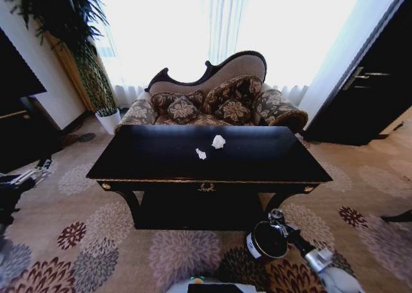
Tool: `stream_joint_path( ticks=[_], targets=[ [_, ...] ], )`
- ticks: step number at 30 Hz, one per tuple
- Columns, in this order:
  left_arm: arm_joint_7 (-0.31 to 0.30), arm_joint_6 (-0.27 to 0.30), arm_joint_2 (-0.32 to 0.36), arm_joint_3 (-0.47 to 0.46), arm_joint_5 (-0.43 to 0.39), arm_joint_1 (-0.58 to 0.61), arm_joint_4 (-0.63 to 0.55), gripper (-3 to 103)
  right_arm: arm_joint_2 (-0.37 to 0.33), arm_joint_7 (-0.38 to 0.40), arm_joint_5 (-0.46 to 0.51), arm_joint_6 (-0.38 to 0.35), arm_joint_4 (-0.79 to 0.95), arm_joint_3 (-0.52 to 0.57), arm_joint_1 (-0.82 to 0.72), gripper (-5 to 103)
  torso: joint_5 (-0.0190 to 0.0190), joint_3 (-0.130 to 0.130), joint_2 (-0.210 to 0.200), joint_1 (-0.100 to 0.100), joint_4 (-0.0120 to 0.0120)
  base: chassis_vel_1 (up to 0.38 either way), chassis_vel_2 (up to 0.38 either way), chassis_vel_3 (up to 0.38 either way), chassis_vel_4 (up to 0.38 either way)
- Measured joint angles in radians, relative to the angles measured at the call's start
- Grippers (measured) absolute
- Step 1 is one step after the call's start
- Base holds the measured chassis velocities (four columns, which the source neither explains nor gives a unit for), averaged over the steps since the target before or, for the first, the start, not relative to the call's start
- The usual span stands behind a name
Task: Move to the front of the table and place the trash on the table into the trash bin.
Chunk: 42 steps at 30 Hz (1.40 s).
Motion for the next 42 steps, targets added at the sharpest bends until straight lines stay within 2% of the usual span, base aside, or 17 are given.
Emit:
stream_joint_path(
  ticks=[3,9,11,13,16,29,35,42],
  targets=[
    [0.0,-0.003,0.012,-0.011,-0.004,0.006,-0.002,100,0.008,0.025,-0.031,-0.003,-0.13,-0.05,0.063,0,-0.0001,0.0,0.0,0.0,0.0,0.0,0.0,0.0,0.0],
    [0.0,-0.003,0.026,-0.017,-0.011,0.003,0.002,100,0.019,0.089,-0.069,-0.042,-0.252,-0.115,0.122,0,-0.0001,0.0,0.0,0.0,-0.0002,0.0,0.0,0.0,0.0],
    [0.001,-0.005,0.028,-0.016,-0.011,0.002,0.006,100,0.024,0.122,-0.085,-0.068,-0.295,-0.14,0.147,0,0.0,0.0,0.0,0.0,-0.0004,0.0,0.0,0.0,0.0],
    [0.002,-0.008,0.026,-0.015,-0.011,0.004,0.008,100,0.035,0.193,-0.112,-0.139,-0.342,-0.176,0.191,0,-0.0003,0.0,0.0,0.0,-0.0001,0.0,0.0,0.0,0.0],
    [0.003,-0.012,0.026,-0.018,-0.011,0.009,0.013,100,0.045,0.22,-0.113,-0.17,-0.373,-0.203,0.222,0,0.0,0.0,0.0,0.0,-0.0001,0.0,0.0,0.0,0.0],
    [0.019,-0.039,0.015,-0.072,-0.024,0.048,0.015,100,0.112,0.233,-0.061,-0.186,-0.513,-0.336,0.381,0,0.0003,0.0,0.0,0.0,0.0,0.0,0.0,0.0,0.0],
    [0.023,-0.042,0.015,-0.108,-0.034,0.065,0.006,100,0.127,0.233,-0.077,-0.19,-0.597,-0.372,0.445,0,0.0,0.0,0.0,0.0,-0.0001,0.0,0.0,0.0,0.0],
    [0.023,-0.046,-0.001,-0.109,-0.032,0.074,-0.007,100,0.129,0.26,-0.095,-0.213,-0.614,-0.381,0.464,0,-0.0001,0.0,0.0,0.0,-0.0001,0.0,0.0,0.0,0.0]
  ],
)
